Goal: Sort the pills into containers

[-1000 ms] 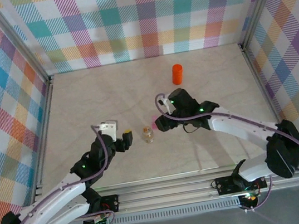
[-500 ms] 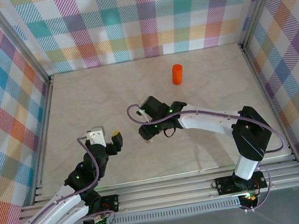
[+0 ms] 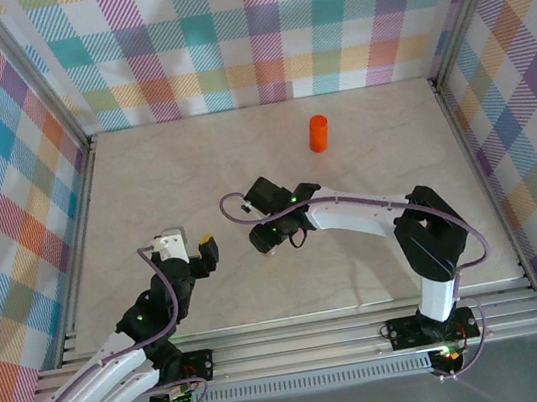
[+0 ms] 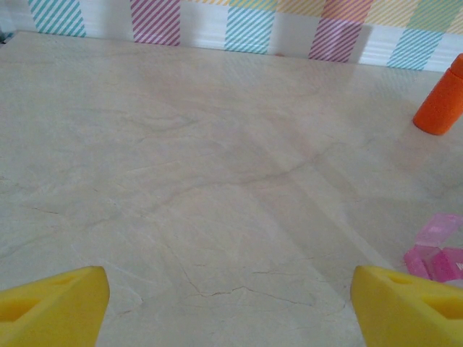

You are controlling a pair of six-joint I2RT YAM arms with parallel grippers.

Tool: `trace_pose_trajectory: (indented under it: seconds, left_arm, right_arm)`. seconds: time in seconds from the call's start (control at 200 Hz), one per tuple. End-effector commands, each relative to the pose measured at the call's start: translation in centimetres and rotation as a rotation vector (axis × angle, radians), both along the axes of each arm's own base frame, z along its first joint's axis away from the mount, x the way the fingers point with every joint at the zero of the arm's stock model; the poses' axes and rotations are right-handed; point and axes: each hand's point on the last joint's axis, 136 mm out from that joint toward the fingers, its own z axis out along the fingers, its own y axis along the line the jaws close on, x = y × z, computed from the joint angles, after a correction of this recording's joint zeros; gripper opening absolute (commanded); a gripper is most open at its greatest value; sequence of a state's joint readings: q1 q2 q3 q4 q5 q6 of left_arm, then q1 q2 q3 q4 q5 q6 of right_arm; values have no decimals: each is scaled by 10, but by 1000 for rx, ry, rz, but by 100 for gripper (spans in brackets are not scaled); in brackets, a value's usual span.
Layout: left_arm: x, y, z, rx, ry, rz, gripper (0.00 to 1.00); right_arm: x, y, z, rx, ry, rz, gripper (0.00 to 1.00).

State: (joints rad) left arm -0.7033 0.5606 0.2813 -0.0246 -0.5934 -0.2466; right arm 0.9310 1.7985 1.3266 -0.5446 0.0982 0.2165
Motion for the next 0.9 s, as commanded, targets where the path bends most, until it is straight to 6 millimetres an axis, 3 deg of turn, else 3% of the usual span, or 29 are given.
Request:
trace_pose_trajectory:
  seconds: [0.0,0.12,0.235,0.32,0.45,0.605,0.785,0.895]
  left_arm:
    - [0,6,-2,-4,3,28,86]
    - [0,6,-2,-6,6,26,86]
    - [0,1,-3,-2,10,0,87]
    - [0,-11,-3,-2,12,-69,86]
    - [-2,-40,-1,-17,16,-224,87]
    - [-9,-69,6,-43,-20,-398,87]
    - [-28,-105,23,-34,-177,-658,88]
    - [-34,-113,38,-17,-274,-725,89]
  right_arm:
    - [3,4,6,-9,-19,13,55]
    - [3,4,6,-16,-18,20,54]
    - [3,5,8,-14,-23,28,39]
    - [2,4,12,-4,-29,31,28]
    - [-2,4,21,22,-31,47,21]
    - [-9,1,43,65,-49,71,18]
    - [-16,-16,85,135,-61,100,18]
    - [-26,-25,107,171,-42,140,18]
